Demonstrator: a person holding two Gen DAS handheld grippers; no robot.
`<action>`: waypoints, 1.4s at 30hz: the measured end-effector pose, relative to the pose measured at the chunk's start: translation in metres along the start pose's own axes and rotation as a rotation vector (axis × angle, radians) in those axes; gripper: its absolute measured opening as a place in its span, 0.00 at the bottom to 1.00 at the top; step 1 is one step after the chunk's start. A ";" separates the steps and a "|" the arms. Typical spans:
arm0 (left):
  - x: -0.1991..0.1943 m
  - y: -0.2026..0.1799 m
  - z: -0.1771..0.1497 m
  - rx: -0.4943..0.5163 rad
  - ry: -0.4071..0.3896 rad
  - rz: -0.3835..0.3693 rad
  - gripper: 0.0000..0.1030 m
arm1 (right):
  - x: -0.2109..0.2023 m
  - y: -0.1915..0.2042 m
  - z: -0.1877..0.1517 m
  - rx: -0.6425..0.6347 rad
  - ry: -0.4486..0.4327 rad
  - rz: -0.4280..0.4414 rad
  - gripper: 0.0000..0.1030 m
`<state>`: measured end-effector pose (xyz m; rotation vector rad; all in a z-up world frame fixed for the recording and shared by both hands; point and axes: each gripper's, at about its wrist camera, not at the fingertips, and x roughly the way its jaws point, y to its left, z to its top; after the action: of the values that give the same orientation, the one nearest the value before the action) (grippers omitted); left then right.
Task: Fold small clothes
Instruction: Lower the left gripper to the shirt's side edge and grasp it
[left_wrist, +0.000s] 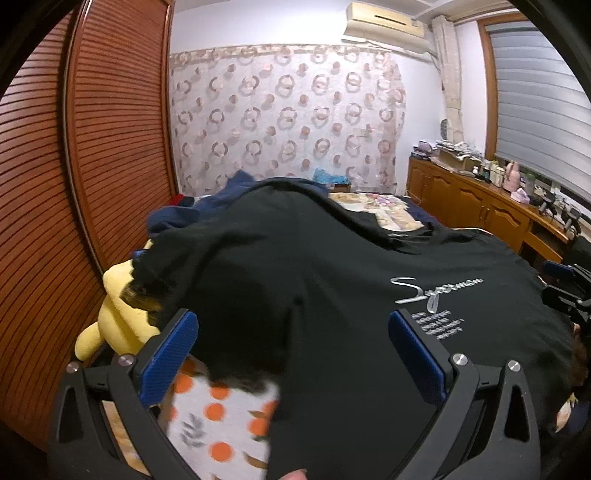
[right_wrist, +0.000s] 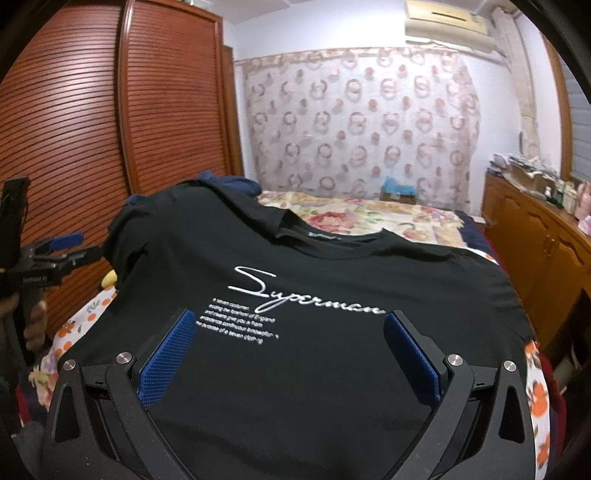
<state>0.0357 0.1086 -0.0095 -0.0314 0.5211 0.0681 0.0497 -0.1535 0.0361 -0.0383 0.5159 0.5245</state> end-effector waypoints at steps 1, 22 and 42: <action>0.002 0.005 0.002 -0.001 0.003 0.006 1.00 | 0.005 0.000 0.003 -0.009 0.004 0.006 1.00; 0.059 0.109 0.038 -0.129 0.100 -0.002 0.69 | 0.107 -0.011 0.042 -0.041 0.142 0.119 1.00; 0.087 0.127 0.029 -0.083 0.223 0.041 0.10 | 0.159 -0.024 0.068 -0.017 0.217 0.157 1.00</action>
<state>0.1167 0.2413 -0.0293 -0.1104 0.7415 0.1274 0.2108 -0.0890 0.0167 -0.0718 0.7305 0.6823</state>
